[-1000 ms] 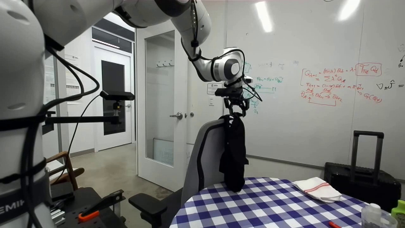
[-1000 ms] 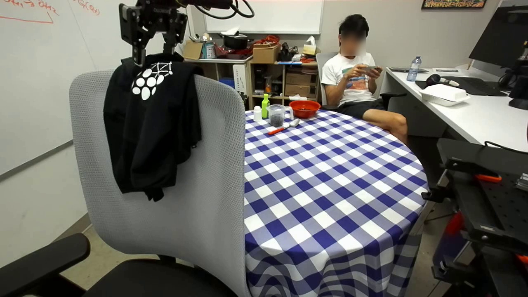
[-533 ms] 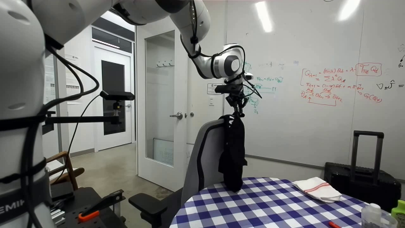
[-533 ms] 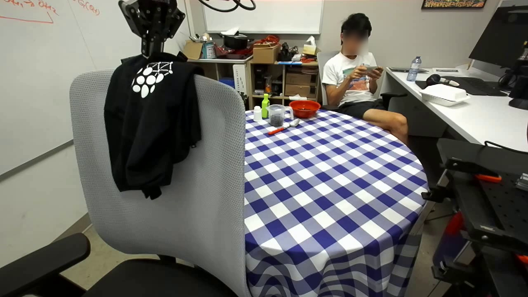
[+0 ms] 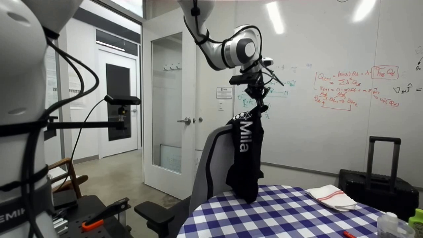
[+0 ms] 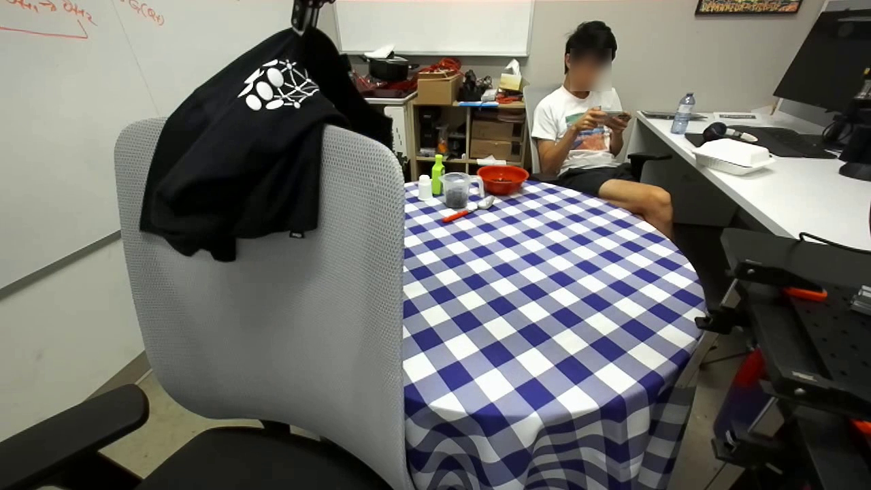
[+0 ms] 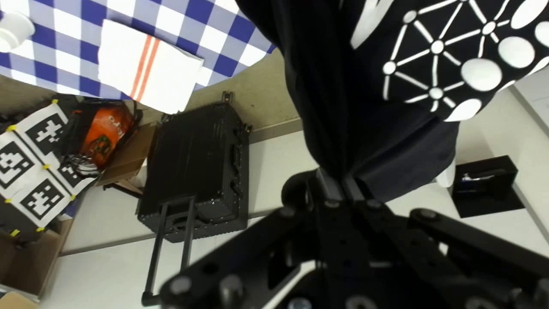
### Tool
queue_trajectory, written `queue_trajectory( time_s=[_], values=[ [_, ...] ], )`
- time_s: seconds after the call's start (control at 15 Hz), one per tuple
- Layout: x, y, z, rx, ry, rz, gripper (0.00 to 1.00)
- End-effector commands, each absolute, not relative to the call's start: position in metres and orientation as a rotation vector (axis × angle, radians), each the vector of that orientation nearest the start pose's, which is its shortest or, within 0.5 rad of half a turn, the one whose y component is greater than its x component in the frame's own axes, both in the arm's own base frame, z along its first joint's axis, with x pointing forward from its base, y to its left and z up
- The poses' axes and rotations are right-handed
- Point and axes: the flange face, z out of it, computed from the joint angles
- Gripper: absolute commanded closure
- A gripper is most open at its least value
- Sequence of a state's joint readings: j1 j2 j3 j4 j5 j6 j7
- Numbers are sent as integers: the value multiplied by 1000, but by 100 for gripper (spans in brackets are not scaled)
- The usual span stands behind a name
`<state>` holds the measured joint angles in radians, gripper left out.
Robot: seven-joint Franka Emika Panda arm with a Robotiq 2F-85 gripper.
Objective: Pick up the black cloth from the chair and put it on the table
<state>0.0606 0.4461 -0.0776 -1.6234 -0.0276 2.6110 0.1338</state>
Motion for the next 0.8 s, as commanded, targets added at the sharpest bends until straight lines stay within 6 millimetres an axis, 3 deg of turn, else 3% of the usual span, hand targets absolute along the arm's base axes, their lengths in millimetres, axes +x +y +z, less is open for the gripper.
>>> queue_trajectory(
  time_s=[0.0, 0.2, 0.4, 0.73],
  values=[
    [657, -43, 467, -3034, 316, -975, 99],
    [613, -88, 489, -3039, 467, -1024, 99],
    [563, -132, 498, -3041, 618, -1003, 99],
    [498, -191, 484, -3029, 817, -906, 99]
  ],
)
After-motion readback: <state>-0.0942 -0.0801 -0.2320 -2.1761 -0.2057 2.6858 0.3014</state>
